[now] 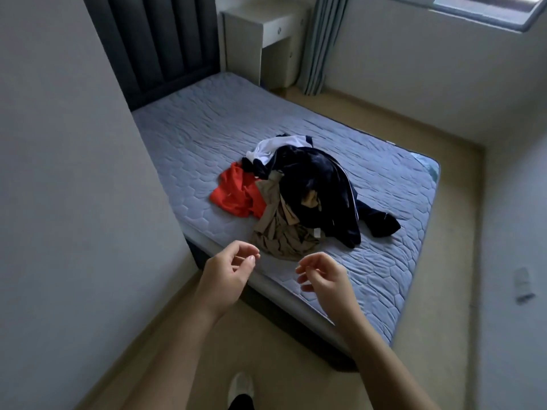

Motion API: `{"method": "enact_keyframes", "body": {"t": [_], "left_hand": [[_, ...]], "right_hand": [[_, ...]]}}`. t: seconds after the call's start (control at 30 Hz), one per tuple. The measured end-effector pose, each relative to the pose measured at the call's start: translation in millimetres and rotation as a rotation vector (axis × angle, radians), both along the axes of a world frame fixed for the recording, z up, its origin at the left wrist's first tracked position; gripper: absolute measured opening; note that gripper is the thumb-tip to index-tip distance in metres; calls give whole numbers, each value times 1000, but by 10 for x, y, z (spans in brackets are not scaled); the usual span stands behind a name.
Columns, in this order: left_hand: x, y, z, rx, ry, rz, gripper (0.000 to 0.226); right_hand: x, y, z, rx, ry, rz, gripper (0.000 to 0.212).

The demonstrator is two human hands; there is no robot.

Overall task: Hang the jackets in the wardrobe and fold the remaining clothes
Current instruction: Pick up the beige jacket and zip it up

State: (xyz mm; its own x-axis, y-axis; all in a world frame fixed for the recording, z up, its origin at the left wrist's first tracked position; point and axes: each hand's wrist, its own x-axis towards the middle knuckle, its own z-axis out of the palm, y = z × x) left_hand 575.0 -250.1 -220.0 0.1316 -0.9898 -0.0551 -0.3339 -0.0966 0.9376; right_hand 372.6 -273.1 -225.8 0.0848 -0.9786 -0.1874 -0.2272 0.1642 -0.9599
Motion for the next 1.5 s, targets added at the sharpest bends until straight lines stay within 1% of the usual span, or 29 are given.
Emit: {"method": "enact_keyframes", "body": {"t": [0.17, 0.27, 0.4, 0.47, 0.6, 0.73, 0.87, 0.93, 1.0, 1.07, 1.13, 1.17, 1.23, 1.3, 1.4, 1.47, 1.5], "left_hand": [[-58, -919, -68, 72, -7, -99, 21], [-132, -1380, -194, 113, -28, -116, 20], [-189, -2092, -448, 165, -28, -91, 22], [-184, -2507, -640, 201, -17, -78, 23], [-134, -3370, -1187, 259, 0, -31, 25], [59, -4166, -1861, 319, -122, -28, 24], [342, -4909, -2551, 387, -275, -100, 23], [456, -5184, -2922, 417, -321, -150, 21], [536, -5370, -3307, 455, -354, -206, 23], [579, -5477, -3658, 498, -380, -265, 22], [600, -5525, -3963, 539, -391, -323, 21], [605, -5543, -4093, 553, -391, -348, 21], [589, -5568, -4304, 571, -397, -401, 21], [558, -5578, -4436, 588, -402, -444, 19], [475, -5638, -4531, 563, -407, -484, 16], [387, -5724, -4541, 522, -416, -510, 15], [326, -5776, -4531, 489, -430, -517, 14]], "right_hand": [[-120, -781, -117, 40, -12, -88, 28], [-219, -1261, -279, 86, -18, -118, 29], [-374, -2069, -545, 146, 105, -88, 27], [-442, -2523, -731, 172, 234, -49, 27], [-464, -3457, -1228, 182, 507, 70, 19], [-341, -4276, -1787, 168, 786, 240, 43], [-65, -5038, -2329, 45, 1046, 340, 68], [104, -5367, -2665, -26, 1211, 457, 85], [240, -5605, -3040, -122, 1433, 622, 98], [305, -5763, -3391, -204, 1589, 804, 97], [272, -5930, -3619, -190, 1632, 936, 85], [212, -6030, -3683, -156, 1630, 957, 74], [-1, -6201, -3698, -84, 1659, 921, 50], [-302, -6303, -3663, 22, 1738, 815, 41], [-802, -6309, -3616, 263, 1852, 592, 41], [-1056, -6253, -3568, 460, 1866, 421, 45], [-1144, -6225, -3563, 526, 1841, 360, 49]]}}
